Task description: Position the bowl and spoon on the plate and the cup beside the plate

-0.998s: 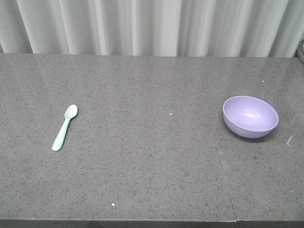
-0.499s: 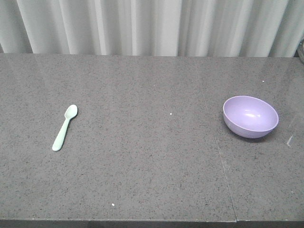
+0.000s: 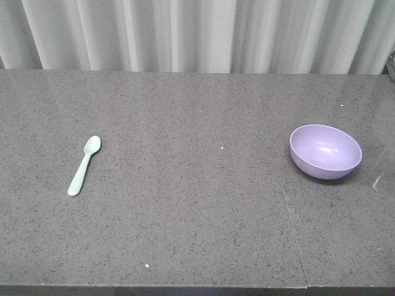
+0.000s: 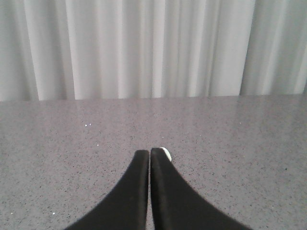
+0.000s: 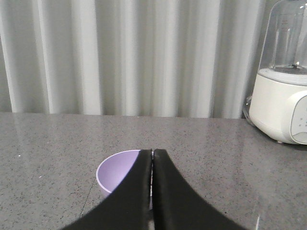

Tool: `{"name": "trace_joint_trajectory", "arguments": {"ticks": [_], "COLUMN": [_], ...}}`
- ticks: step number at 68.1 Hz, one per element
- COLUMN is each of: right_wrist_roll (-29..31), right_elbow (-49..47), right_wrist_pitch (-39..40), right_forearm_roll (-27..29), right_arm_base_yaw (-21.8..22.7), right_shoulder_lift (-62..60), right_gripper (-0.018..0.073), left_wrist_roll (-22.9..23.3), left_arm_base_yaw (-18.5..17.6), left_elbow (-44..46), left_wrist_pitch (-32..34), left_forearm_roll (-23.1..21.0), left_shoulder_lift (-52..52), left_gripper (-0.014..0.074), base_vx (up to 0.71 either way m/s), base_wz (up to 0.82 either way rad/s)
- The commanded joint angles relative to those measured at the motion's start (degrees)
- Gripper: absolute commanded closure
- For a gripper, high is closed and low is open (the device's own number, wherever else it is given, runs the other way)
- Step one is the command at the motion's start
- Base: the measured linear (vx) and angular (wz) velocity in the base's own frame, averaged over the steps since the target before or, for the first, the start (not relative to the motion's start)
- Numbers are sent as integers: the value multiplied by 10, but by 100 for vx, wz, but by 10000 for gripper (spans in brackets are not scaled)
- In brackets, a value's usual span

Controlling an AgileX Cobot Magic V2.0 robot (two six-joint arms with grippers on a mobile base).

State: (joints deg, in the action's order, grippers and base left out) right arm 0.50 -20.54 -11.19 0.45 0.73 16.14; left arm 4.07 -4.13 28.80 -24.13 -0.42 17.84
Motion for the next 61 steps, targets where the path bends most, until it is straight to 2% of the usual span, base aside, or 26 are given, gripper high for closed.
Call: {"name": "trace_joint_trajectory", "arguments": {"ticks": [1, 18, 27, 28, 40, 61], "right_wrist_roll": [7, 1, -12, -12, -12, -12], "right_elbow": [-87, -319, -400, -465, -472, -472], "right_wrist_pitch": [-39, -284, -375, -474, -512, -512], "right_forearm_roll": [-4, -4, 2, 2, 2, 2], "right_arm_base_yaw": [4, 4, 4, 4, 4, 4], "right_shoulder_lift": [58, 243, 308, 377, 404, 406], "right_gripper": [570, 570, 570, 570, 570, 570], "left_wrist_roll": [-1, 0, 0, 0, -1, -1], "left_arm_base_yaw": [0, 0, 0, 0, 0, 0], "left_elbow": [94, 303, 359, 379, 379, 379], "left_wrist_pitch": [-28, -233, -313, -355, -372, -365], "left_forearm_roll": [-5, -7, -29, -66, -65, -65], "left_shoulder_lift": [66, 246, 316, 390, 421, 423], "left_gripper": [603, 603, 603, 603, 603, 603], "base_vx": [0, 0, 0, 0, 0, 0], "base_wz": [0, 0, 0, 0, 0, 0]}}
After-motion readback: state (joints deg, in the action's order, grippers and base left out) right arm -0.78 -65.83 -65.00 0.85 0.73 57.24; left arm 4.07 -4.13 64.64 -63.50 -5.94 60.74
